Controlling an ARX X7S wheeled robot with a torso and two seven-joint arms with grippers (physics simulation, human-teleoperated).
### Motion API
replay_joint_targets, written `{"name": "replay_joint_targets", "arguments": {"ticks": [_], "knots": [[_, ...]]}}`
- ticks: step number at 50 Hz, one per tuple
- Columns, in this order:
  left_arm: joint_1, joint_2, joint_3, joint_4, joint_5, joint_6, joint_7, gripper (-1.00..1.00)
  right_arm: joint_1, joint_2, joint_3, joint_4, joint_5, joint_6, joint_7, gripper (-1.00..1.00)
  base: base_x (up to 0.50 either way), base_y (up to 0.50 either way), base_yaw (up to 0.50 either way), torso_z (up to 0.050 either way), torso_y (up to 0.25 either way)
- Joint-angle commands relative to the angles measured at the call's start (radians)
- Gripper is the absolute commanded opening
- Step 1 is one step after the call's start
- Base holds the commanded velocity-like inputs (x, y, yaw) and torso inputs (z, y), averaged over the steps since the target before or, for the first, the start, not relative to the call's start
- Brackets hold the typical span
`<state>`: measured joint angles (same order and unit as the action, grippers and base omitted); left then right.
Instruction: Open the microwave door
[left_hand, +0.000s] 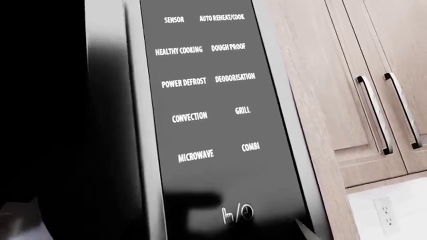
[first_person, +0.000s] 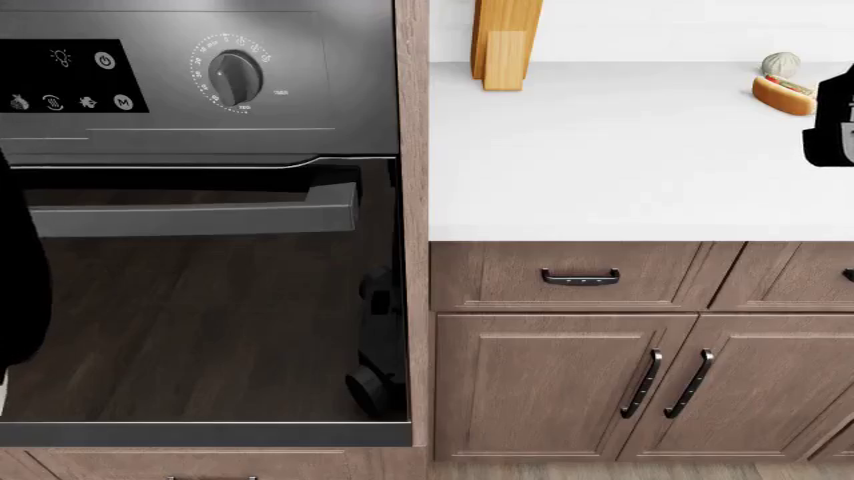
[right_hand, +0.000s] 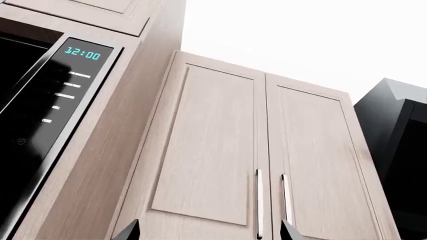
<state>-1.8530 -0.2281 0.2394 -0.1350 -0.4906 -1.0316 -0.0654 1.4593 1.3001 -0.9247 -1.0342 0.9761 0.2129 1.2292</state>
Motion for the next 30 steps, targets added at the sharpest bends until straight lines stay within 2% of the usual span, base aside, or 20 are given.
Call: {"name": "replay_joint_targets", "arguments": {"ticks": [1, 11, 19, 25, 30], "knots": [[0.052, -0.015, -0.075, 0.21, -0.076, -0.132, -0.068, 1.0, -0.002, 0.004, -0.015, 0.005, -0.013, -0.018, 0.0, 1.0, 0.0, 0.0, 0.0, 0.0, 0.0], [0.015, 0.002, -0.211, 0.466, -0.209, -0.368, -0.163, 1.0, -0.014, 0.014, -0.022, 0.005, -0.025, -0.039, 0.002, 1.0, 0.0, 0.0, 0.0, 0.0, 0.0], [-0.049, 0.018, -0.321, 0.579, -0.305, -0.528, -0.234, 1.0, 0.0, 0.016, -0.024, -0.002, -0.015, -0.035, 0.006, 1.0, 0.0, 0.0, 0.0, 0.0, 0.0], [-0.097, -0.034, -0.344, 0.569, -0.593, -0.535, -0.46, 1.0, 0.019, 0.012, -0.031, -0.006, -0.006, -0.028, 0.009, 1.0, 0.0, 0.0, 0.0, 0.0, 0.0], [-0.118, -0.051, -0.343, 0.564, -0.713, -0.524, -0.559, 1.0, 0.032, 0.014, -0.044, -0.006, -0.005, -0.031, 0.011, 1.0, 0.0, 0.0, 0.0, 0.0, 0.0]]}}
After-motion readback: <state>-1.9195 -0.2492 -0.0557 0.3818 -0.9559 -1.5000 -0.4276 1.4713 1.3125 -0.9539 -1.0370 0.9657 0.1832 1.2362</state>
